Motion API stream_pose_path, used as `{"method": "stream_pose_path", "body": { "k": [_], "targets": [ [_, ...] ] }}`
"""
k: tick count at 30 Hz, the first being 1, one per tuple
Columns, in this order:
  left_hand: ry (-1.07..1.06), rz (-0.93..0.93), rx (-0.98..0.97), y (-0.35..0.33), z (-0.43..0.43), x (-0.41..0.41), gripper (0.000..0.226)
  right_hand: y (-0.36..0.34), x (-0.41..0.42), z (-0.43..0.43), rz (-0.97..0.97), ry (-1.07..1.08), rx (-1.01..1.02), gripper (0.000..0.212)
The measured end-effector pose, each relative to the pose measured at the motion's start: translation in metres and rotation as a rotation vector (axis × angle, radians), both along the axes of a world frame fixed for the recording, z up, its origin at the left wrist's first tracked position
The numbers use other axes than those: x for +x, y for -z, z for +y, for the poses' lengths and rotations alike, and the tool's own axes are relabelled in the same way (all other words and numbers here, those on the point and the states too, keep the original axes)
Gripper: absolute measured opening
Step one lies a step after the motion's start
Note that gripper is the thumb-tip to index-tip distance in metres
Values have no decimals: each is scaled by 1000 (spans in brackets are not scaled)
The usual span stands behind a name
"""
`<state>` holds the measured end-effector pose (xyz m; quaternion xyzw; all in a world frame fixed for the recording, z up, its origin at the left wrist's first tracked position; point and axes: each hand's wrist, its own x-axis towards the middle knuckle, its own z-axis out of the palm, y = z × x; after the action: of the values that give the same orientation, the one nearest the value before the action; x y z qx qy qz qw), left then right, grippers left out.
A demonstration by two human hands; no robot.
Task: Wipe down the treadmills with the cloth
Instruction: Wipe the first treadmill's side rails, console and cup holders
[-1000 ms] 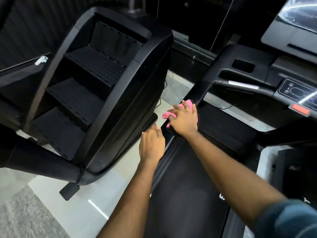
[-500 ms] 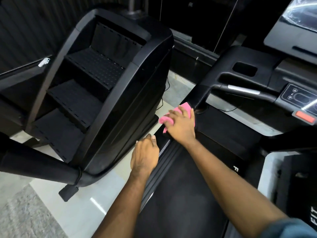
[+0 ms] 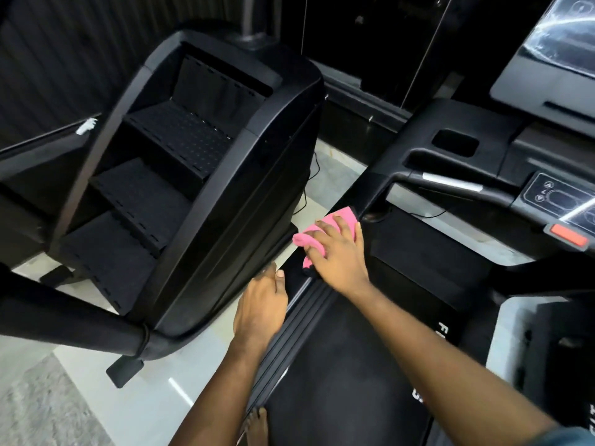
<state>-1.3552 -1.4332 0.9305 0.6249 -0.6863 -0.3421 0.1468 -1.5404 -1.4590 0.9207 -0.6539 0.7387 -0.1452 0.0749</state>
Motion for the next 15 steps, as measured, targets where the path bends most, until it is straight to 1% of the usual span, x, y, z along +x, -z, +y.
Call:
{"method": "stream_pose_path", "body": {
  "k": [2, 3, 6, 9, 10, 12, 15],
  "targets": [
    [11, -6, 12, 0, -2, 1, 44, -4, -19, -10, -15, -68, 41, 40],
    [32, -6, 12, 0, -3, 0, 43, -5, -27, -19, -10, -57, 55, 40],
    [67, 26, 17, -5, -17, -9, 42, -9, -32, -52, 38, 98, 116, 42],
    [114, 73, 21, -7, -36, -26, 45, -5, -16, -49, 54, 215, 107, 45],
    [131, 80, 23, -5, -40, -30, 46, -1, -11, -38, 45, 209, 76, 45],
    [197, 83, 4, -1, -44, -35, 47, 5, -11, -14, 3, 129, -6, 46],
    [253, 66, -42, 7, -42, -34, 50, -1, -42, -17, -39, -17, 55, 48]
  ]
}}
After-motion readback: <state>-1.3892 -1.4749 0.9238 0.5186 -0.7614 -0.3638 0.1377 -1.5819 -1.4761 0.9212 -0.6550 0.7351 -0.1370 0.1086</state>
